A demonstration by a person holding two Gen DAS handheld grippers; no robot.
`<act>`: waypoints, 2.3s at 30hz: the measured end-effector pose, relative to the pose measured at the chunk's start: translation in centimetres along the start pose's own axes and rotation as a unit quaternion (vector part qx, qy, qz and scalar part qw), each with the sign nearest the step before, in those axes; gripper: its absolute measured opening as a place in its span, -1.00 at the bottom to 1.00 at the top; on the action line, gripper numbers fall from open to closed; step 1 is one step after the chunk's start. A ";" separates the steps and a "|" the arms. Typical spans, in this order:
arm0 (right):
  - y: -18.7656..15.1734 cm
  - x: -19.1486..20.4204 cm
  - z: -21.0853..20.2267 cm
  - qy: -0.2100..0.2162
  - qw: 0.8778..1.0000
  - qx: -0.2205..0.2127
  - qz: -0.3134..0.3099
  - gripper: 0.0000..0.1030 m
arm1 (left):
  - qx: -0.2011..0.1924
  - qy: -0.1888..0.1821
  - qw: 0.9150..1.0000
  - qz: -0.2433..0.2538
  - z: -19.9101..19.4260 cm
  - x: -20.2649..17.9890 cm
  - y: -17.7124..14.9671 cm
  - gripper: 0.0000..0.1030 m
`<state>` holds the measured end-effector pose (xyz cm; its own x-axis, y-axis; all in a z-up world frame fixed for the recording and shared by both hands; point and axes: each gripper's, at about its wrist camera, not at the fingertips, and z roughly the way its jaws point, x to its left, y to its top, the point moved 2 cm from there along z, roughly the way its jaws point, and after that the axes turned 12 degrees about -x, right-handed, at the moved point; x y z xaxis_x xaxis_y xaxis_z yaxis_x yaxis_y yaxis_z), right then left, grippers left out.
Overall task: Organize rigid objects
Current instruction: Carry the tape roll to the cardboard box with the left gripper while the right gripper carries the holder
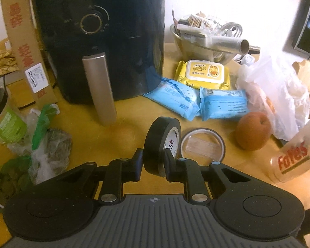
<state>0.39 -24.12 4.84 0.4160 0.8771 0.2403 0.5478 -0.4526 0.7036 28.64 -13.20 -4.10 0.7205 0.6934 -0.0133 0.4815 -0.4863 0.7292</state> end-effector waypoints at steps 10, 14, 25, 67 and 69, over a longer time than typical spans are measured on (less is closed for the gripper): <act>0.1 0.7 -0.1 0.033 0.999 0.002 -0.015 -0.22 | -0.008 0.033 0.999 -0.012 -4.3 -0.1 -0.7 -0.59; 0.0 1.0 -0.3 0.046 0.999 0.004 -0.021 -0.22 | -0.014 0.039 0.999 -0.024 -6.1 -0.2 -1.0 -0.59; -0.3 1.6 -1.1 0.077 0.996 0.007 -0.035 -0.22 | -0.031 0.044 0.997 -0.055 -10.6 -0.8 -2.2 -0.59; -1.3 1.9 -2.9 0.143 0.988 0.022 -0.062 -0.22 | 0.027 0.055 0.995 -0.080 -20.3 -5.7 -12.7 -0.59; -1.3 1.7 -3.0 0.144 0.987 0.023 -0.062 -0.22 | 0.032 0.057 0.995 -0.071 -20.3 -6.0 -13.1 -0.59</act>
<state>-1.75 -21.56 6.32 0.1242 0.9328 0.3384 0.6164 -0.3398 0.7104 7.85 -0.22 0.32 0.5836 0.8114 -0.0322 0.6071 -0.4097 0.6808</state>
